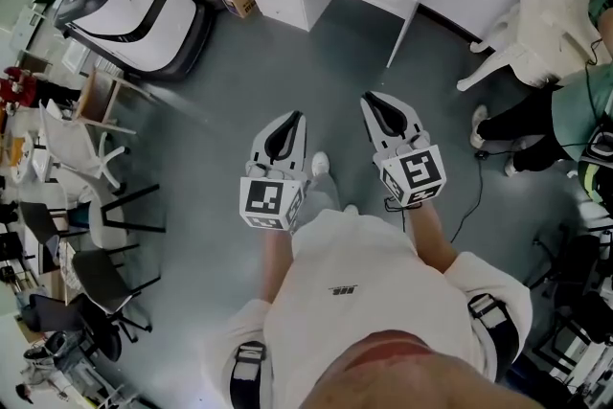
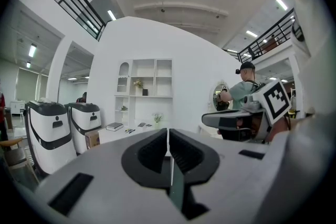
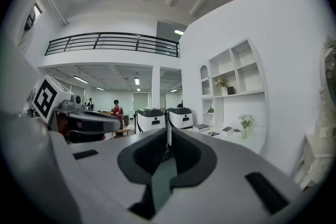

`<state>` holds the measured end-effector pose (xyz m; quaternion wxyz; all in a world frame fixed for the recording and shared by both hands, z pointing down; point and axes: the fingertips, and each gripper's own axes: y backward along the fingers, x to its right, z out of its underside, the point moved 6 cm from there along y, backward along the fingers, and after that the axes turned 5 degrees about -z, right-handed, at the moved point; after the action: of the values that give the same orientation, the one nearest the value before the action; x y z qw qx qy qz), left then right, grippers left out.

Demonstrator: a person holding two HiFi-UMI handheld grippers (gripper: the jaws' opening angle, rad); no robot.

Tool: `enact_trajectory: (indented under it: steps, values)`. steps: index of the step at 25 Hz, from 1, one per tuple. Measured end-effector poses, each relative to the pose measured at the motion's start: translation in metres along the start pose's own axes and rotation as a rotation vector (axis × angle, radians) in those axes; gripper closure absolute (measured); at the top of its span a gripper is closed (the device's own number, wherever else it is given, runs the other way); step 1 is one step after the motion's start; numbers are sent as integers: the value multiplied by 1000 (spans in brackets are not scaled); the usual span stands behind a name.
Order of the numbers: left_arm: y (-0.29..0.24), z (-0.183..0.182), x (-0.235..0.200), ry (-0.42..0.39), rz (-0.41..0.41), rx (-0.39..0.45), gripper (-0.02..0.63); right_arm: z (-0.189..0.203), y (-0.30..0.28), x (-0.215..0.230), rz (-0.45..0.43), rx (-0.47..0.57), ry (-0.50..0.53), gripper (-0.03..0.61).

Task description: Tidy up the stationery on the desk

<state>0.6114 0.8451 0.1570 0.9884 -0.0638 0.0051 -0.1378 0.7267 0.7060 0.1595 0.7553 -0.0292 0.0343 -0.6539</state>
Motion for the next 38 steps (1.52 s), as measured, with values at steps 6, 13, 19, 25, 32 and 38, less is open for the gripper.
enact_trajectory:
  steps: [6, 13, 19, 25, 32, 38]
  values:
    - [-48, -4, -40, 6, 11, -13, 614, -4, -55, 24, -2, -20, 4, 568]
    - [-102, -16, -95, 5, 11, -19, 614, -10, -122, 52, 11, -46, 0, 568]
    - [-143, -22, -137, 6, 25, -24, 614, -16, -174, 73, 30, -53, 0, 568]
    - [-186, -21, -178, 5, 52, -32, 614, -16, -227, 91, 53, -53, -7, 568]
    - [-231, -27, -221, -7, 86, -26, 614, -23, -280, 108, 86, -52, -3, 566]
    - [-265, -31, -236, -14, 103, -7, 614, -23, -305, 125, 106, -55, 1, 566]
